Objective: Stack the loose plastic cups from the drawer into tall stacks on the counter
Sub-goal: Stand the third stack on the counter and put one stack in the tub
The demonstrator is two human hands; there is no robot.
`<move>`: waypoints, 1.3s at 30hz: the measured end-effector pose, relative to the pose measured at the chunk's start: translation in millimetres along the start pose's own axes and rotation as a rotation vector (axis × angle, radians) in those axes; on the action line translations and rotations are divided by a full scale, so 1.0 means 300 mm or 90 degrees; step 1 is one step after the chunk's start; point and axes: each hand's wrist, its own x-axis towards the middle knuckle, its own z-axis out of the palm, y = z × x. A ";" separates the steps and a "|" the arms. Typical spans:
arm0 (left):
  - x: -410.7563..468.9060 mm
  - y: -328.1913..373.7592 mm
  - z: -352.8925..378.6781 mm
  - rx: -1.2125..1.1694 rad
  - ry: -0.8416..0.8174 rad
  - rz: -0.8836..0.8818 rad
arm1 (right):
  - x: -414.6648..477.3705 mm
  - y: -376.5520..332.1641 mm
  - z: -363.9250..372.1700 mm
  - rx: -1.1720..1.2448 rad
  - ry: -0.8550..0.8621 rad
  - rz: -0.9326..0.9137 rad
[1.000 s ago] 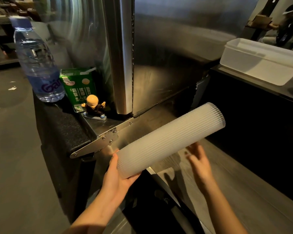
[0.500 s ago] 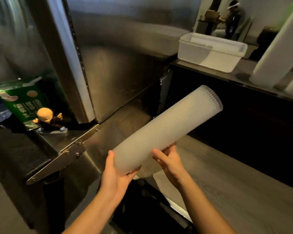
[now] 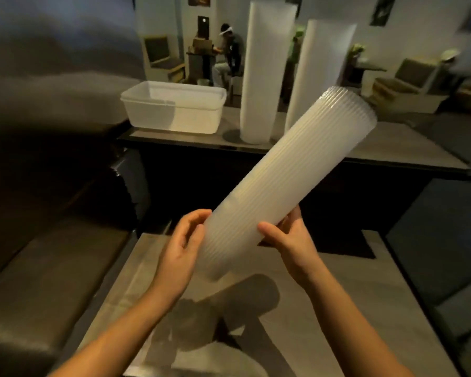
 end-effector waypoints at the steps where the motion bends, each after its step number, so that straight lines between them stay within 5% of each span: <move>1: 0.040 0.015 0.041 0.027 -0.036 0.029 | 0.009 -0.022 -0.049 -0.006 0.012 -0.008; 13: 0.515 0.344 0.492 0.115 -0.345 0.151 | 0.198 -0.457 -0.578 -0.158 0.094 -0.114; 23: 0.746 0.405 0.771 0.136 -0.375 0.124 | 0.450 -0.589 -0.777 -0.347 0.188 -0.183; 39: 0.802 0.332 0.783 0.081 -0.343 -0.001 | 0.609 -0.451 -0.788 -0.387 0.179 -0.173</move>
